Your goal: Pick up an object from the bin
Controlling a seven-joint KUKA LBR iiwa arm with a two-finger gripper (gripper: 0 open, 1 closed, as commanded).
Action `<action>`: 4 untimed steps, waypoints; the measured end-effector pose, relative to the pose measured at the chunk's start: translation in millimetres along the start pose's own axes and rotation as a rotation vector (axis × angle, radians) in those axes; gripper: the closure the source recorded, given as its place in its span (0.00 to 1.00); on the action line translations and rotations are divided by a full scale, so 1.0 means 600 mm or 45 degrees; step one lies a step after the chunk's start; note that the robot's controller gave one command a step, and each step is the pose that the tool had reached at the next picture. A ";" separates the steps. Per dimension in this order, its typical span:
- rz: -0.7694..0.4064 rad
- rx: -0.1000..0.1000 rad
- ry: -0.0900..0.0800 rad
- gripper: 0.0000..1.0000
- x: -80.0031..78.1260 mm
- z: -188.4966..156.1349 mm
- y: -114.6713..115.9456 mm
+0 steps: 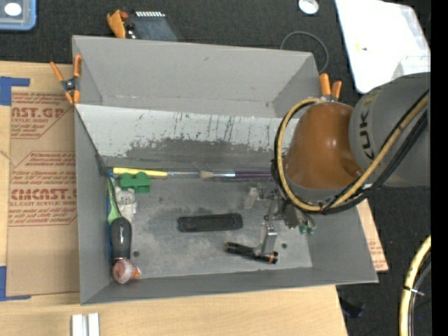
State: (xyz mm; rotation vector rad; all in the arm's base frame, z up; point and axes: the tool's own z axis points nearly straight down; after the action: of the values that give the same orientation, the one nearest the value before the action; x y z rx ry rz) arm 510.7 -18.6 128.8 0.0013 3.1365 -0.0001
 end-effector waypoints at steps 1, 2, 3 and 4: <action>0.092 0.001 -0.004 0.00 0.037 -0.013 0.031; 0.009 0.000 0.005 0.00 0.043 0.023 0.000; 0.143 -0.004 -0.010 0.00 -0.040 0.096 0.130; 0.392 0.006 0.005 1.00 0.025 0.098 -0.015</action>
Offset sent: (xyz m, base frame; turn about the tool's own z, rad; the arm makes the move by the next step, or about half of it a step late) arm -0.0267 -0.0048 -0.0203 -0.0032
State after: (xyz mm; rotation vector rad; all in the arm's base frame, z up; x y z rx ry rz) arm 496.1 -27.7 69.9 0.4827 3.1034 -0.0066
